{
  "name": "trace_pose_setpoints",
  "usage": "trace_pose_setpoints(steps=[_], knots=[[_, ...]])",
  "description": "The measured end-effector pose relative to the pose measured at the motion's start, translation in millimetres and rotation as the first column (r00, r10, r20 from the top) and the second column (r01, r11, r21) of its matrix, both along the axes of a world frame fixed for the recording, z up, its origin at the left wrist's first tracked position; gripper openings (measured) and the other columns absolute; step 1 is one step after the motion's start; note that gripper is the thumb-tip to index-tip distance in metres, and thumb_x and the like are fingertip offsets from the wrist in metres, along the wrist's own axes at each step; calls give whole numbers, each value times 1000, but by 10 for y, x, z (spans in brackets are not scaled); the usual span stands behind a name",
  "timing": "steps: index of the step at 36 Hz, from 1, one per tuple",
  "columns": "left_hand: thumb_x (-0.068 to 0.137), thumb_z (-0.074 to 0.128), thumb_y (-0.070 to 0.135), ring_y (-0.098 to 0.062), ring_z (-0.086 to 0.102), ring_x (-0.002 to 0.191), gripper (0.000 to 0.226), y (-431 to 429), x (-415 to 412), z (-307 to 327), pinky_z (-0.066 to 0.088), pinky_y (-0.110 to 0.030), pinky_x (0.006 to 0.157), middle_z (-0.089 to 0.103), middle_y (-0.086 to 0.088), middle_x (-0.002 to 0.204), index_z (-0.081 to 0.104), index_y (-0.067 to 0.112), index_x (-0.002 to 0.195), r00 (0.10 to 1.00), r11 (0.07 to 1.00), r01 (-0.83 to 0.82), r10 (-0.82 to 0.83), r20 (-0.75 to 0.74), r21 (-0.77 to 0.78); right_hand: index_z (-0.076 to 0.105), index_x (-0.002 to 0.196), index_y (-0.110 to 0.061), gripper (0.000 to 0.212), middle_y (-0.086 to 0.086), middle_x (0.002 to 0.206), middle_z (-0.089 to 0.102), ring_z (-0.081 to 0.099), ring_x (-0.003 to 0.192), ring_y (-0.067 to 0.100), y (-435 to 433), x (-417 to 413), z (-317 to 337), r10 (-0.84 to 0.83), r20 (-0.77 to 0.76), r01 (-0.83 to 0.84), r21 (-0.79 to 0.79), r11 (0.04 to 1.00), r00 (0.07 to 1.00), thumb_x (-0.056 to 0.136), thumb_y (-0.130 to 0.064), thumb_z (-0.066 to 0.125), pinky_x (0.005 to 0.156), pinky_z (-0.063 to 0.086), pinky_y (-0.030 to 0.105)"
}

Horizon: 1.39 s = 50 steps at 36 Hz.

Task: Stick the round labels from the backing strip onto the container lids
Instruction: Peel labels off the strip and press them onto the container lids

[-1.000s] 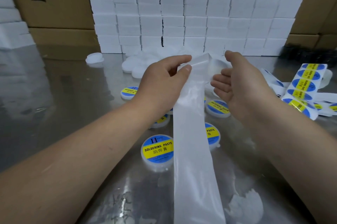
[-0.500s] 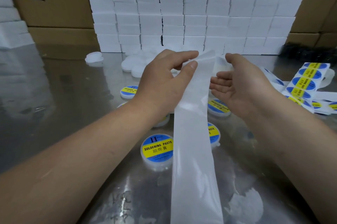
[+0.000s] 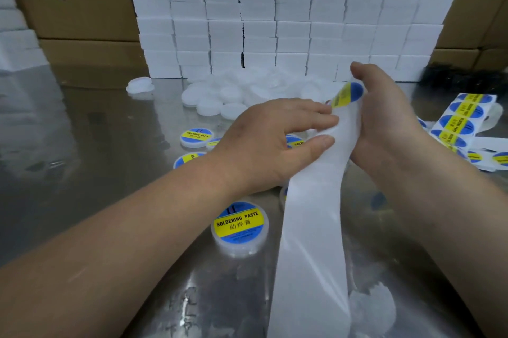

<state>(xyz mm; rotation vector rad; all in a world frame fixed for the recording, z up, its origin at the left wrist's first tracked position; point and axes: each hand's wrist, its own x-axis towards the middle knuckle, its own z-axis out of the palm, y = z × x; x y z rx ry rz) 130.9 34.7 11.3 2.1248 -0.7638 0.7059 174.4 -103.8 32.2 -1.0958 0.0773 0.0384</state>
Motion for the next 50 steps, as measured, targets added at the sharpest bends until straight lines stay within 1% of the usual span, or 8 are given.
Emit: trace_pose_setpoints(steps=[8,12,16,24,30,33,43,50], knots=[[78,56,41,-8,59,95,34,10,-30,-1,46,-36,85,66,12,93,74,13,86,999,999,41,-42,-11,-30,51,76,-18,8,10,79,46,44,69,23,36,7,-15,-189,104,215,-398,892,976,78,-19,58,66,38,34],[78,50,44,3,58,87,31,32,24,11,45,-19,83,62,23,75,71,23,87,999,989,-36,33,-23,-145,53,75,-7,6,9,76,39,35,68,22,70,-29,-12,-144,225,241,-503,830,964,78,-12,54,61,31,32],[82,53,36,7,53,86,21,36,140,-17,38,-6,77,55,30,80,63,34,100,974,941,-226,211,-87,-252,61,73,-4,15,9,66,55,53,55,17,126,-76,-45,-28,284,160,-453,877,958,84,-12,54,49,44,22],[90,52,26,-1,54,92,22,121,283,-51,38,-9,79,54,27,86,62,25,110,938,901,-329,277,-210,-282,55,100,5,24,30,102,58,48,74,19,153,-70,-96,-96,385,279,-454,846,918,90,-16,50,71,39,33],[90,47,22,-4,54,83,26,256,462,13,42,-21,77,56,21,90,61,25,112,882,855,-449,376,-284,-261,55,85,-9,12,12,75,49,41,56,10,110,-5,-127,-189,426,395,-471,789,885,90,-13,45,41,32,11],[90,43,16,-18,55,87,33,349,668,72,46,-29,79,59,6,115,58,22,119,826,839,-517,438,-354,-169,38,89,-31,22,-6,83,44,42,52,2,127,-10,-140,-167,401,372,-513,774,901,86,-10,41,35,29,9],[92,42,10,-25,48,119,43,400,1238,209,37,-24,83,41,-3,143,50,24,131,730,807,-443,577,-366,390,28,63,-27,36,-4,57,25,20,32,8,136,-32,-140,-111,376,329,-587,740,920,76,4,39,31,16,9],[87,54,39,-21,50,74,27,83,1342,150,40,-28,65,53,-2,82,56,13,80,763,782,-235,516,-389,578,34,98,-28,37,-6,87,42,39,64,12,132,-20,-143,-90,381,341,-667,662,920,80,4,38,33,27,10]])
